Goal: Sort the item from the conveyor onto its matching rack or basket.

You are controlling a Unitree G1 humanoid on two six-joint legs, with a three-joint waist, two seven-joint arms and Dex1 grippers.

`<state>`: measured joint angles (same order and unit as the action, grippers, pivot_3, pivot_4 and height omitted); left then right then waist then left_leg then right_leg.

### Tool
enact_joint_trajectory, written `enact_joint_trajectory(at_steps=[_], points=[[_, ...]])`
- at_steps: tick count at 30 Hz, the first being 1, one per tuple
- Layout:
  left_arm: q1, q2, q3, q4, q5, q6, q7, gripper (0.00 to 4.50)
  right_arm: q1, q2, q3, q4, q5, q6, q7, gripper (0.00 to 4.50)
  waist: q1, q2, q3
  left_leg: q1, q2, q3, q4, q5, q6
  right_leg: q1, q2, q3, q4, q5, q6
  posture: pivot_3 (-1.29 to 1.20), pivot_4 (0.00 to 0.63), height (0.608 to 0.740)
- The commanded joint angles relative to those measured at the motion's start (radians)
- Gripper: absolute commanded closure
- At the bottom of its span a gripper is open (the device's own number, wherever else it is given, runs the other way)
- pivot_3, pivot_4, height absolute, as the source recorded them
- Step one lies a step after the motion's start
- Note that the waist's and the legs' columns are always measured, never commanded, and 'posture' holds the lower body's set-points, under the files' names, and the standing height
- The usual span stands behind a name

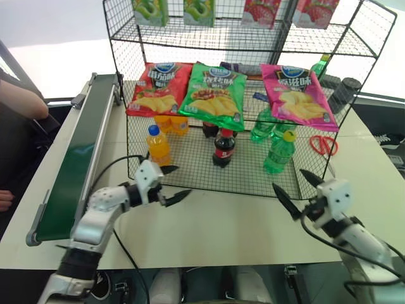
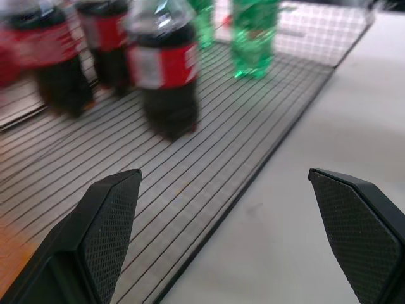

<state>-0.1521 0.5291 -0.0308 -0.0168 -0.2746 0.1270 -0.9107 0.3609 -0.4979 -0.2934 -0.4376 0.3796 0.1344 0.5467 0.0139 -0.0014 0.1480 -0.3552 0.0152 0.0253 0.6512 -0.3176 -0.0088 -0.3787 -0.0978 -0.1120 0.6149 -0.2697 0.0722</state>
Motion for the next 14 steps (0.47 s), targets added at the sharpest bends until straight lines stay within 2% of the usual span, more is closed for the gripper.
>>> enact_joint_trajectory(at_steps=[1,5,14], points=[[0.019,0.036,0.067,0.011,-0.012,-0.025,0.006,0.0,0.049,-0.047,-0.107,-0.035,0.081,0.012,0.072,0.05,0.0,0.0,0.0,0.0,0.0,0.0,0.0,0.0,0.0,0.0,0.0,0.0,0.0,0.0,0.0,0.0,0.15,0.724],[0.056,0.066,0.121,0.053,-0.009,-0.068,0.011,0.0,0.091,-0.075,-0.181,0.013,0.101,0.0,0.125,0.05,0.001,0.0,0.0,0.001,0.0,0.0,0.0,0.0,0.0,0.001,-0.001,0.0,0.0,0.0,0.0,0.0,0.15,0.724],[0.107,0.069,0.153,0.027,-0.046,-0.066,-0.001,0.0,0.05,-0.085,-0.187,0.034,0.091,0.023,0.138,0.05,0.0,0.0,0.0,0.001,0.0,0.0,0.0,0.0,0.0,0.001,-0.001,0.0,0.0,0.0,0.0,0.0,0.15,0.724]])
